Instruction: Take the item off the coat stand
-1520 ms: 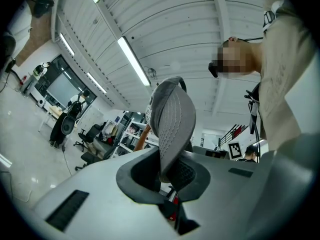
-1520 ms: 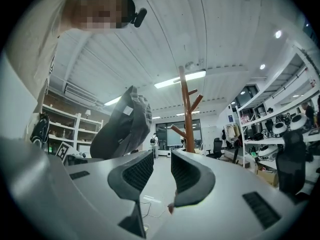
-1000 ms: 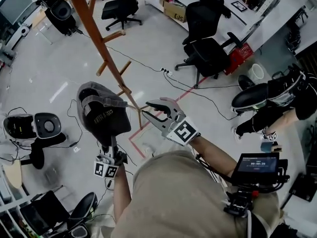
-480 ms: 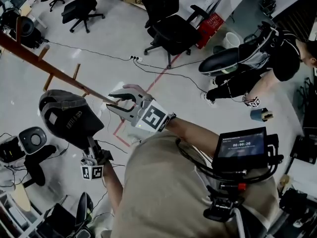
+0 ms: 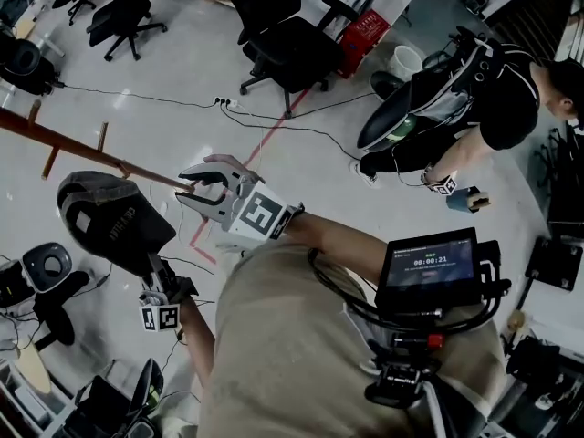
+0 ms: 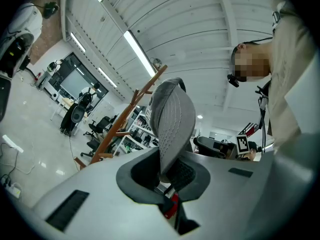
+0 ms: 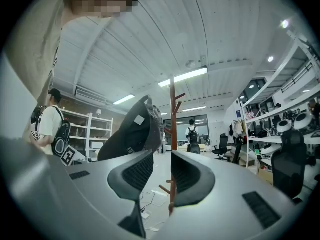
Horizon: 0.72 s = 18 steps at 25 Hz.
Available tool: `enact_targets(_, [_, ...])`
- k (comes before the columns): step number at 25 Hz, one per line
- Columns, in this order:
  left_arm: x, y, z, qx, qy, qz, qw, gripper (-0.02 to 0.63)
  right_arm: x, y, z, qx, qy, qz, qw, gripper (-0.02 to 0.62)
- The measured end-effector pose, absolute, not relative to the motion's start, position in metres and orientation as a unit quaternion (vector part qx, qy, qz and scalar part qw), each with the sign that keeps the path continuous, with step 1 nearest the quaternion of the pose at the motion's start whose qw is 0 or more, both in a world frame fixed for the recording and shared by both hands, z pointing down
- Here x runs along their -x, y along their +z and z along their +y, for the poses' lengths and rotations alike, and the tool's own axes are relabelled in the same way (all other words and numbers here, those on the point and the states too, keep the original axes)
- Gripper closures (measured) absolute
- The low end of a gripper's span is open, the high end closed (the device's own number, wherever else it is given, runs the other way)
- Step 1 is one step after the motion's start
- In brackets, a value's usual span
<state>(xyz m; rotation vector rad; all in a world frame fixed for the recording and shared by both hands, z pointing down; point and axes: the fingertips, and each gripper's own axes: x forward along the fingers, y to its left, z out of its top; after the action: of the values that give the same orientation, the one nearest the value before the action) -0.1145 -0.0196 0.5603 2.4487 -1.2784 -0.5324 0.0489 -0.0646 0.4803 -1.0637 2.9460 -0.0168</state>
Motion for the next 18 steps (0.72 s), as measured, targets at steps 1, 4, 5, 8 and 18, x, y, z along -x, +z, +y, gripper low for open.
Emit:
enact_targets(1, [0.114,0.568,-0.017,-0.858,-0.185,-0.449,0.166,0.572,-0.048,0.487,-0.062,0.338,-0.005,0.941,0.003,0.482])
enact_targets(4, [0.113,0.583,-0.009,-0.855,-0.176,-0.457,0.173,0.572,-0.048,0.502,-0.056,0.332,0.002,0.943,0.001,0.482])
enact_targets(5, [0.113,0.585,-0.007,-0.854,-0.172,-0.459,0.175,0.572,-0.049,0.506,-0.054,0.331,-0.002,0.944,0.002,0.482])
enact_targets(8, [0.122,0.59,0.001,-0.847,-0.163,-0.474,0.176,0.572,-0.042,0.52,-0.051,0.326,-0.033,0.945,0.001,0.482])
enact_targets(18, [0.144,0.611,0.028,-0.819,-0.156,-0.512,0.207,0.572,-0.019,0.546,-0.04,0.287,-0.041,0.957,-0.02,0.482])
